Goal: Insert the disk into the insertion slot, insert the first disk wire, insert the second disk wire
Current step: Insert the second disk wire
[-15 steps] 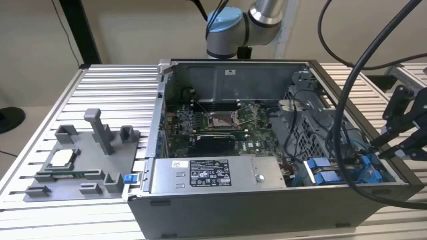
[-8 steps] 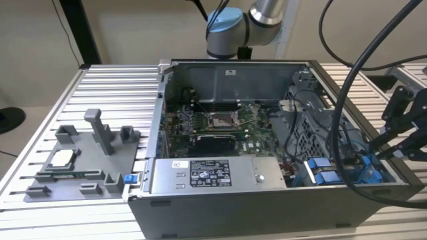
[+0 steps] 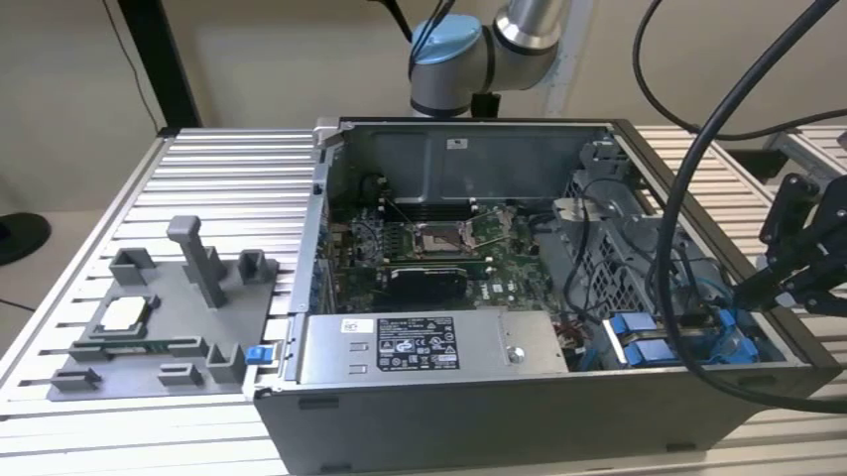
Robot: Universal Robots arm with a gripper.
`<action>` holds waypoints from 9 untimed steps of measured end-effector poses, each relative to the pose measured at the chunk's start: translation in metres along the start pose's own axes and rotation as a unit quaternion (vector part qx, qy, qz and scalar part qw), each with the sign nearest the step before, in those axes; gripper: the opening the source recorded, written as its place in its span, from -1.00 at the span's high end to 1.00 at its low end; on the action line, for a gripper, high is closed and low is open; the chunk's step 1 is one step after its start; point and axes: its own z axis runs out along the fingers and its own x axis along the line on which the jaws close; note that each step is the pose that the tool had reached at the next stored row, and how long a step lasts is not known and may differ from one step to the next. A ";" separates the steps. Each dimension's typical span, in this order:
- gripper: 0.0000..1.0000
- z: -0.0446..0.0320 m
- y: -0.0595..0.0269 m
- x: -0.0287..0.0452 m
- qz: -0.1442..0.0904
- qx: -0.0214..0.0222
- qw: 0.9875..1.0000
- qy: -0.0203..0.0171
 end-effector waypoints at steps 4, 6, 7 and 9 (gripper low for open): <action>-1.00 0.0000 0.0000 -0.0001 -0.002 0.000 1.000 -0.010; -1.00 0.0001 0.0000 -0.0001 -0.001 0.000 1.000 -0.013; -1.00 0.0001 0.0001 -0.0001 -0.001 0.000 1.000 -0.014; -1.00 0.0003 0.0002 0.0000 0.000 0.000 1.000 -0.017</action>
